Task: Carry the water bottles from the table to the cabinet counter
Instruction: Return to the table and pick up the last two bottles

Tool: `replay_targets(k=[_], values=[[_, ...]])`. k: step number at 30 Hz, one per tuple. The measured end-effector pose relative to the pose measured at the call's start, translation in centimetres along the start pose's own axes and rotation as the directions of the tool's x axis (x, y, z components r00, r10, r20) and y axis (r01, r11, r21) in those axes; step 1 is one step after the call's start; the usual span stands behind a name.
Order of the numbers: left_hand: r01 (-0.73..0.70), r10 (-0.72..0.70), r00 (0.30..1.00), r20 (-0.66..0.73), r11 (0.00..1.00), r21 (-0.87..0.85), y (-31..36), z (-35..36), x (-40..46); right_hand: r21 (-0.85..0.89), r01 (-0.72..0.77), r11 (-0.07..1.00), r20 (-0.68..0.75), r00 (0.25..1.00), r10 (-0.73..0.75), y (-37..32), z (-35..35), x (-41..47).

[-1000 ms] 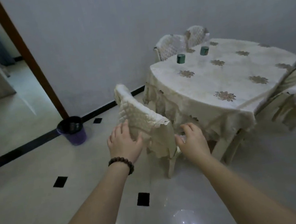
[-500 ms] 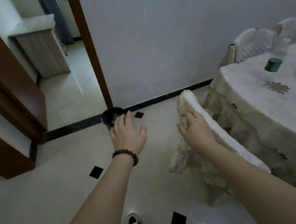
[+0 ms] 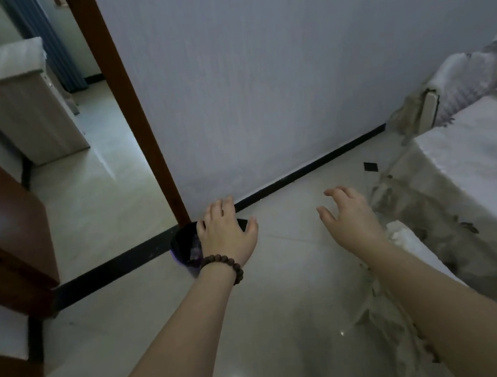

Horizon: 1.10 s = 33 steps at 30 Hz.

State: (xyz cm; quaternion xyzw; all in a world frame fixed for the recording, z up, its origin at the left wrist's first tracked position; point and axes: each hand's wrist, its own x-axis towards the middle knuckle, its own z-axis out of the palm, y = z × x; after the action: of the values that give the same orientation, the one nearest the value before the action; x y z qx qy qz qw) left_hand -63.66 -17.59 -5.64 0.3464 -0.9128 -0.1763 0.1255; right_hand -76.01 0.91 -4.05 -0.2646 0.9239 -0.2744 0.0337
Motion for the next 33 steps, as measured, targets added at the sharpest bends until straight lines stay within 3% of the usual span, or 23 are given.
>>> replay_targets(k=[10, 17, 24, 33], values=[[-0.355, 0.359, 0.928, 0.101, 0.933, -0.061, 11.3, 8.8, 18.9, 0.021, -0.294, 0.956, -0.209, 0.933, 0.292, 8.4, -1.9, 14.8], [-0.596, 0.607, 0.762, 0.226, 0.793, -0.123, 23.9, 14.6, 29.5, 0.105, -0.486, 0.868, -0.353, 0.797, 0.489, 14.2, -6.3, 24.4], [-0.750, 0.797, 0.532, 0.286, 0.600, -0.277, 35.7, 19.4, 33.0, 0.192, -0.693, 0.695, -0.486, 0.548, 0.681, 21.7, -10.8, 25.0], [-0.811, 0.909, 0.255, 0.329, 0.386, -0.439, 48.6, 27.1, 36.9, 0.283, -0.855, 0.435, -0.554, 0.225, 0.802, 28.8, -13.0, 27.2]])
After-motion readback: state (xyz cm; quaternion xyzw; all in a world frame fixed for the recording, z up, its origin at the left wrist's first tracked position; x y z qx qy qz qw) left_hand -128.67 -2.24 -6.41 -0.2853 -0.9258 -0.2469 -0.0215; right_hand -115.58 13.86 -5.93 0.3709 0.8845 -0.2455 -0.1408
